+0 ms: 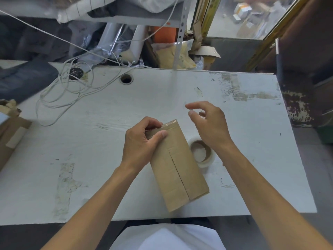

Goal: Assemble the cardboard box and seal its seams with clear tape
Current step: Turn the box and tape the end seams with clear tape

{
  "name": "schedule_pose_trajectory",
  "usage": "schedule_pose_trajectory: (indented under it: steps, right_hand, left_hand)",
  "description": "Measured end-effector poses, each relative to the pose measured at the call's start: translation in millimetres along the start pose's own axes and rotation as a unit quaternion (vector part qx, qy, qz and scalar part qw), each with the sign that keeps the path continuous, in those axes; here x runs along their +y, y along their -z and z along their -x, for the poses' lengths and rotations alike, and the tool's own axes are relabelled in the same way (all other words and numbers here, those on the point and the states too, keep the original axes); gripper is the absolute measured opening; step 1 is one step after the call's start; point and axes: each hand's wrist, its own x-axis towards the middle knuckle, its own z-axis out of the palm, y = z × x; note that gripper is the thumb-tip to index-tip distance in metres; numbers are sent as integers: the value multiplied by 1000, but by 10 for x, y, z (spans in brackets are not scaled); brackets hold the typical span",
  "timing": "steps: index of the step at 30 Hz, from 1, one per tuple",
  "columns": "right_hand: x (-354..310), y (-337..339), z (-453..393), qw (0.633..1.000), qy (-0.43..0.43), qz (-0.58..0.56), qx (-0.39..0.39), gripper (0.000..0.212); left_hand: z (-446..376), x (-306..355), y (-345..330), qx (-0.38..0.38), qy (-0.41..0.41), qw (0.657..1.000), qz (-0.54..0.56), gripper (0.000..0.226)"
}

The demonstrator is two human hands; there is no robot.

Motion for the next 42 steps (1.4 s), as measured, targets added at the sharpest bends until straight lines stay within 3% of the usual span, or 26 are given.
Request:
schedule_pose_trajectory:
  steps: [4,7,10,13,15,17,20,22,24,26,28,29,31,36,39,42]
  right_hand:
    - [1,15,143,995,-11,15,-93,50]
    - [-31,-17,218,990,19,82,-115,44]
    - [-71,10,265,988,-22,52,-142,61]
    - [-15,23,372,977,-3,132,-167,64]
    - [-12,31,478,981,-9,100,-168,67]
    - [30,34,583,980,4,83,-178,68]
    - [77,14,724,958,3,119,-262,91]
    - [106,-8,728,945,-3,159,-286,97]
    - [110,-9,674,942,10,165,-292,87]
    - [91,-9,595,946,26,158,-283,81]
    - [81,-28,517,963,47,131,-229,80]
    - [92,-49,481,974,62,116,-183,78]
    - [109,-105,435,986,87,93,-104,71]
    - [206,-205,587,984,96,118,-95,69]
    - [264,-228,598,988,85,88,-99,70]
    - [291,-234,571,993,64,32,-89,62]
  left_hand:
    - [75,7,21,39,-5,999,-18,15]
    - [151,-18,88,91,13,996,-10,14]
    - [245,-61,188,151,41,988,-10,12]
    - [353,-75,249,194,60,979,-28,11]
    - [431,-85,261,205,58,975,-61,13]
    - [522,-105,262,206,64,971,-103,20]
    - [625,-100,287,192,68,961,-187,32]
    - [610,-106,318,139,37,956,-255,40]
    - [545,-120,389,47,-27,952,-301,48]
    - [486,-132,509,-45,-59,949,-307,57]
    - [444,-122,643,-122,-10,949,-291,95]
    - [436,-116,687,-144,15,945,-295,113]
    - [477,-105,709,-125,17,937,-324,127]
    - [703,-109,402,42,26,930,-364,119]
    - [803,-94,232,52,36,909,-411,116]
    - [837,-20,190,12,35,892,-450,110]
